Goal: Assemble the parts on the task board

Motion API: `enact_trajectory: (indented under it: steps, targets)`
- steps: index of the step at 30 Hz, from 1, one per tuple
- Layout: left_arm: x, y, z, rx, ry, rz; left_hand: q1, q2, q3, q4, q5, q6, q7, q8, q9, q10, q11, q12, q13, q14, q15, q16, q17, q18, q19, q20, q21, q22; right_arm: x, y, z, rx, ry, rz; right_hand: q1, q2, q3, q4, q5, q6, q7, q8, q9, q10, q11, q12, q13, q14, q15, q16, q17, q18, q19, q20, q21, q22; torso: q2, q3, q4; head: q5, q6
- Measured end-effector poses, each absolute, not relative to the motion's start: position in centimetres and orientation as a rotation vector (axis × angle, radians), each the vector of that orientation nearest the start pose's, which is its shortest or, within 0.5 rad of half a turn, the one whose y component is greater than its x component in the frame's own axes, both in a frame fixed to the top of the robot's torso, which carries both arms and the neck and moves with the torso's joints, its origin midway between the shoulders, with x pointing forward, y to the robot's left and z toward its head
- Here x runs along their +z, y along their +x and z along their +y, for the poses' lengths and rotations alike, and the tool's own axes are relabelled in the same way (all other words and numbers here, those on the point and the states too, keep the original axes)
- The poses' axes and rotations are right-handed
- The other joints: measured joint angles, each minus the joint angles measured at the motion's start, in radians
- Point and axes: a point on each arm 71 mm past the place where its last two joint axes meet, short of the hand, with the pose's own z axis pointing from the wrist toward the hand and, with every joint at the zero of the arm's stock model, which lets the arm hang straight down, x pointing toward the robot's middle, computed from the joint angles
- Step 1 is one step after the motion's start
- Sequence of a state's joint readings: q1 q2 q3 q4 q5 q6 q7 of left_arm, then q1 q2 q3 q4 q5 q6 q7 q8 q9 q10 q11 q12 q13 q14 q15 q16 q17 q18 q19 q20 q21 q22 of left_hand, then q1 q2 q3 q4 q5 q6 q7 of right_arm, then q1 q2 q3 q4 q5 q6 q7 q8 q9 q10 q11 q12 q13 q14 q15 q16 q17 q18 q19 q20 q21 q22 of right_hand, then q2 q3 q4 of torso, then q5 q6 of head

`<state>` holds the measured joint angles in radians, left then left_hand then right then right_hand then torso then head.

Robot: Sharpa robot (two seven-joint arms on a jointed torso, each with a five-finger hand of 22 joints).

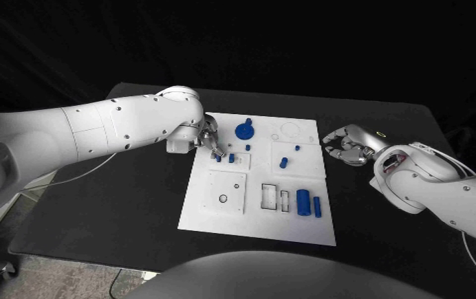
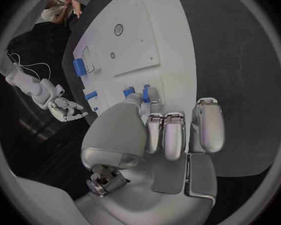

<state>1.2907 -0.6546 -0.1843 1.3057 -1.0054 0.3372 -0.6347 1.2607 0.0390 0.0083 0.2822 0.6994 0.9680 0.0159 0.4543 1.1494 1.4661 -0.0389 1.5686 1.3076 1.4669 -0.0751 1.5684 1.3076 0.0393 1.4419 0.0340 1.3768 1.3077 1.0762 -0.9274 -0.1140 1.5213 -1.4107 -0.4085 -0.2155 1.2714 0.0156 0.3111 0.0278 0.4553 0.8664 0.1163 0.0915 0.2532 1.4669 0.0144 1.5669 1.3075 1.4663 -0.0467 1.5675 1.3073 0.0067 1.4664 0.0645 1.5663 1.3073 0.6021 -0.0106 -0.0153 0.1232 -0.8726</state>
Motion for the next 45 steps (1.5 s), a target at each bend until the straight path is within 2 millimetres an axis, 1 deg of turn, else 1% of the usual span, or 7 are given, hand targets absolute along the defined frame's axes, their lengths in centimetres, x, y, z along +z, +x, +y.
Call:
enact_trajectory:
  steps: [9, 18, 20, 27, 32, 41, 45]
  targets:
    - [-25.2, 49.1, 20.3, -0.181, -0.108, 2.534, 0.017, -0.017, 0.055, -0.003, 0.036, -0.002, 0.002, -0.005, 0.010, 0.000, 0.000, 0.000, 0.000, -0.002, -0.002, 0.000, 0.000, 0.000, 0.000, 0.000, 0.000, 0.000, -26.5, 44.9, -25.4, 0.480, 0.055, 1.819, 0.000, 0.000, 0.000, 0.000, 0.000, 0.000, 0.000, 0.000, 0.000, 0.000, 0.000, 0.000, 0.000, 0.000, 0.000, 0.000, 0.001, 0.000, 0.000, 0.000, 0.000, 0.001, 0.000, -0.0005, 0.0006, 0.000, 0.000]
    - [-24.7, 47.9, 21.9, -0.222, -0.184, 2.450, 0.019, -0.020, 0.083, -0.003, 0.042, -0.004, 0.004, -0.001, 0.013, 0.000, 0.000, 0.000, 0.000, -0.001, -0.001, 0.000, 0.000, 0.000, -0.004, -0.004, -0.004, 0.000, -26.5, 44.9, -25.6, 0.476, 0.057, 1.819, 0.000, 0.000, 0.000, 0.000, 0.000, 0.000, 0.000, 0.000, 0.000, 0.000, 0.000, 0.000, 0.000, 0.000, 0.000, 0.000, 0.001, 0.000, 0.000, 0.000, 0.000, 0.001, -0.001, -0.0001, 0.0002, 0.000, 0.000]
    - [-24.6, 47.3, 22.2, -0.237, -0.199, 2.417, 0.025, -0.025, 0.099, -0.001, 0.042, -0.005, 0.006, 0.006, 0.018, 0.000, 0.000, 0.000, 0.000, -0.001, -0.001, 0.000, 0.000, 0.000, -0.004, -0.004, -0.004, 0.000, -26.5, 44.9, -25.6, 0.475, 0.057, 1.819, 0.000, 0.000, 0.000, 0.000, 0.000, 0.000, 0.000, 0.000, 0.000, 0.000, 0.000, 0.000, 0.000, 0.000, 0.000, 0.000, 0.001, 0.000, 0.000, 0.000, 0.000, 0.001, -0.001, -0.0001, 0.0002, 0.000, 0.000]
    - [-24.1, 46.3, 22.3, -0.278, -0.226, 2.282, 0.032, -0.036, 0.128, 0.001, 0.045, -0.008, 0.007, 0.021, 0.036, 0.000, 0.000, 0.000, 0.000, -0.001, -0.001, 0.000, 0.000, 0.000, -0.004, -0.004, -0.004, 0.000, -26.5, 44.9, -25.6, 0.475, 0.058, 1.816, 0.000, 0.000, 0.000, 0.000, 0.000, 0.000, 0.000, 0.000, -0.001, 0.000, 0.000, 0.000, 0.000, 0.000, 0.000, 0.000, 0.001, 0.000, 0.000, 0.000, 0.000, 0.001, -0.001, -0.0001, -0.0005, 0.003, 0.000]
    - [-25.0, 45.6, 22.1, -0.294, -0.242, 2.220, 0.023, -0.045, 0.145, 0.004, 0.050, -0.013, 0.005, 0.022, 0.043, 0.000, 0.000, 0.000, 0.000, -0.001, -0.001, 0.000, 0.000, 0.000, -0.004, -0.004, -0.004, 0.000, -26.5, 45.0, -25.6, 0.474, 0.060, 1.813, 0.000, 0.000, 0.000, 0.000, 0.000, 0.000, 0.000, 0.000, -0.001, 0.000, 0.000, 0.000, 0.000, 0.000, 0.000, 0.000, 0.000, 0.000, 0.000, 0.000, 0.000, 0.001, -0.001, -0.0001, -0.0003, 0.003, 0.000]
    - [-26.8, 44.4, 21.8, -0.308, -0.265, 2.139, 0.022, -0.046, 0.166, 0.006, 0.049, -0.015, 0.007, 0.035, 0.054, 0.000, 0.000, 0.000, 0.000, -0.001, -0.001, 0.000, 0.000, 0.000, -0.004, -0.004, -0.004, 0.000, -26.4, 44.9, -25.9, 0.470, 0.065, 1.807, 0.000, 0.000, 0.003, -0.003, 0.004, 0.000, 0.000, 0.000, -0.002, 0.000, 0.000, 0.000, 0.000, 0.000, 0.000, 0.000, 0.000, 0.000, 0.000, 0.000, 0.000, 0.000, 0.000, -0.0008, -0.0010, -0.002, 0.000]
    - [-27.0, 44.2, 21.6, -0.311, -0.260, 2.122, 0.019, -0.049, 0.179, 0.008, 0.030, -0.016, 0.006, 0.045, 0.061, 0.000, 0.000, 0.000, 0.000, -0.001, -0.001, 0.000, 0.000, 0.000, -0.004, -0.004, -0.004, 0.000, -26.4, 44.9, -26.0, 0.468, 0.067, 1.806, 0.000, 0.000, 0.003, -0.003, 0.004, 0.000, 0.000, 0.000, -0.002, 0.000, 0.000, 0.000, 0.000, 0.000, 0.000, 0.000, 0.000, 0.000, 0.000, 0.000, 0.000, 0.000, 0.000, -0.0007, -0.0009, -0.003, 0.000]
